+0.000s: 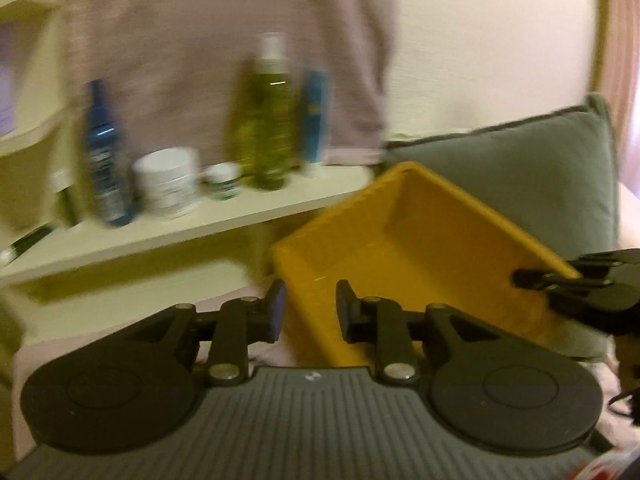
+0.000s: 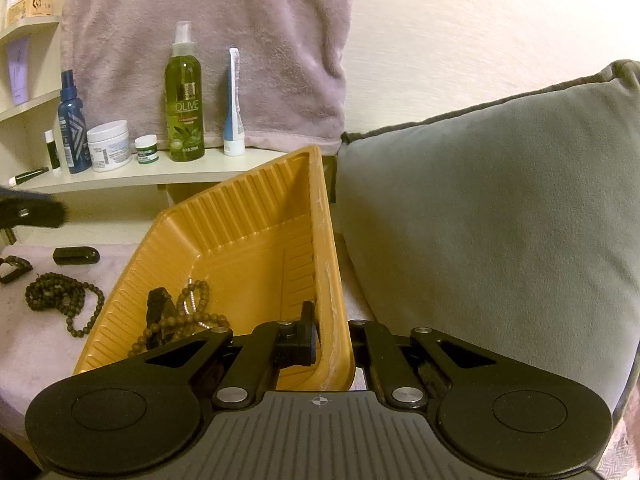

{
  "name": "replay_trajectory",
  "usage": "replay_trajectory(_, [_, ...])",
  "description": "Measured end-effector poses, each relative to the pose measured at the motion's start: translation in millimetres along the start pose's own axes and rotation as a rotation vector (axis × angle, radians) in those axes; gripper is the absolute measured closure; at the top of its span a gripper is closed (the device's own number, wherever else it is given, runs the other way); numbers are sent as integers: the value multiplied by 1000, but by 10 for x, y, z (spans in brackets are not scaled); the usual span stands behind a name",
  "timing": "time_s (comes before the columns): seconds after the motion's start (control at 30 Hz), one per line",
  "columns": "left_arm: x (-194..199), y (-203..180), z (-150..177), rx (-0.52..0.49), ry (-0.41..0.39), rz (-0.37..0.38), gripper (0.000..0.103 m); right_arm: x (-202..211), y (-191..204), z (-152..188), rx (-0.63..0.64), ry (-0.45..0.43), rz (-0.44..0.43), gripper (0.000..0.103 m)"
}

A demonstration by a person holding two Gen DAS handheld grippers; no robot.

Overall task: Organize jewelry
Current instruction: 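Lift the necklace high, lower it into the tray, open the left tool, then grasp the black band bracelet on the towel with the left tool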

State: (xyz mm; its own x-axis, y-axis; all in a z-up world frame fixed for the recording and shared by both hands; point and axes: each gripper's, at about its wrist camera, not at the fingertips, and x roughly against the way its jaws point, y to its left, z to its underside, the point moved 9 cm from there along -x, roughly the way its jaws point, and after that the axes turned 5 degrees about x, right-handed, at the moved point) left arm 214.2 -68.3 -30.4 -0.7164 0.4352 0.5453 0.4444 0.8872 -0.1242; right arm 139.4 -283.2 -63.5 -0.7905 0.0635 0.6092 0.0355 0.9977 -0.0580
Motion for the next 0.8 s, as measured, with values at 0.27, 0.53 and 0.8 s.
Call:
replay_trajectory(0.27, [231,688,570,82,13,-229,76,-5,-1,5,2,2,1,98])
replay_trajectory(0.53, [371,1166,870,129,24,-366,72,-8,11,14,13,5,5,99])
replay_trajectory(0.8, [347,1532,781,62,8,-473,38,-13,23,36,26,9,12,99])
